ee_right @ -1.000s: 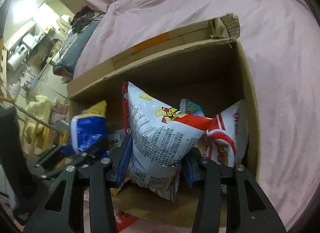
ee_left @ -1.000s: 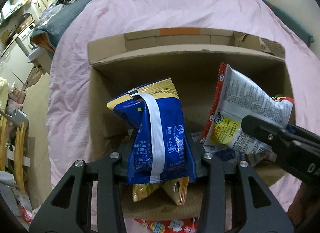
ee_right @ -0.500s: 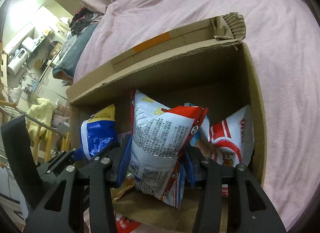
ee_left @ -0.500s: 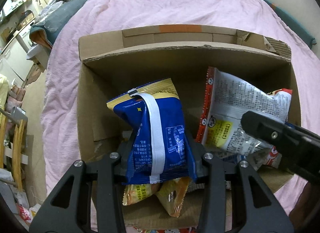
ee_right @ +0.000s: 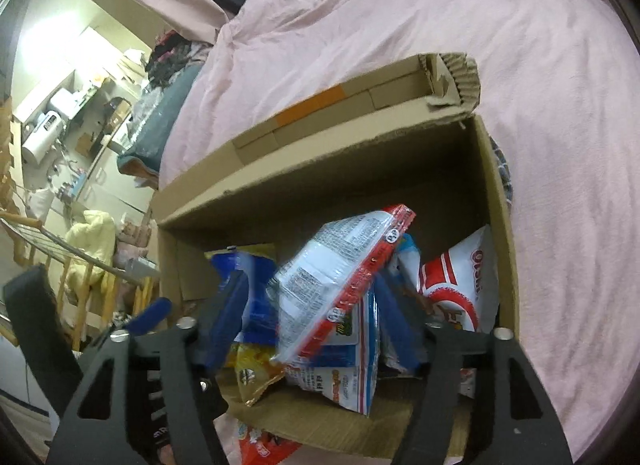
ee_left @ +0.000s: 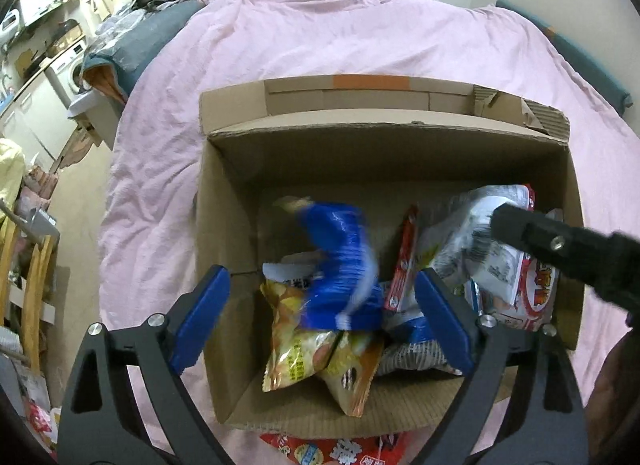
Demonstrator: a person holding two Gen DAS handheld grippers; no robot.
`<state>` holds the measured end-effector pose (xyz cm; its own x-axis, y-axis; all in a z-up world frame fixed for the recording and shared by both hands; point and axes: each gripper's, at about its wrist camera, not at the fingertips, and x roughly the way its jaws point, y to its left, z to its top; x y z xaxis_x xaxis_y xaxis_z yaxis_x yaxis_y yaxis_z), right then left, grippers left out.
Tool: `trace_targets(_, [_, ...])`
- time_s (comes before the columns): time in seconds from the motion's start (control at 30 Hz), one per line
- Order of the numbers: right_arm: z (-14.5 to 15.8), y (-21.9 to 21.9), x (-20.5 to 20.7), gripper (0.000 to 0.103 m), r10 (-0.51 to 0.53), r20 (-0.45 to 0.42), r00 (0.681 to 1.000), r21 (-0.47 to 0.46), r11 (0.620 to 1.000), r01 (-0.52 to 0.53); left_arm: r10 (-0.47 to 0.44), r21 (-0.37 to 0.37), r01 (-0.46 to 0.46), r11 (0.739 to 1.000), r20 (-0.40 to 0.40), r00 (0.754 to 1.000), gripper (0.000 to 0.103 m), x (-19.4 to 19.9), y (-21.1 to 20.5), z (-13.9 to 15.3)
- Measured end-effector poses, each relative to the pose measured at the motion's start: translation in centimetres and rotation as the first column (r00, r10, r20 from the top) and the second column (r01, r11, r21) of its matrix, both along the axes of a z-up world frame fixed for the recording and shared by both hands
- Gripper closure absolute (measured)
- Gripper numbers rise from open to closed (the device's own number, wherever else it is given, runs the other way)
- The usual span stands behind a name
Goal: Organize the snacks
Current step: 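Open both tools to drop the blue bag and white-red bag into the box, then withdraw both tools from the box toward the remaining snacks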
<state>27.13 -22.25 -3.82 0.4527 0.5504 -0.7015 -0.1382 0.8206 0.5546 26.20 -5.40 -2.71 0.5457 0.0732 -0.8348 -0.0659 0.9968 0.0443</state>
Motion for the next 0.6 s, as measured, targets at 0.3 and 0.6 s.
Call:
trace_targets(0.3, [2.2, -0.5, -0.7, 0.020, 0.001, 0.057, 0.998, -0.052, 0.999, 0.002, 0.000, -0.014, 0.000, 1.000, 0.000, 1.000, 0.011, -0.8, 0.0, 0.4])
trace_targets(0.6, [1.9, -1.0, -0.7, 0.017, 0.006, 0.021, 1.000, -0.048, 0.999, -0.005, -0.007, -0.050, 0.008, 0.999, 0.029, 1.000, 0.011, -1.6, 0.0, 1.3])
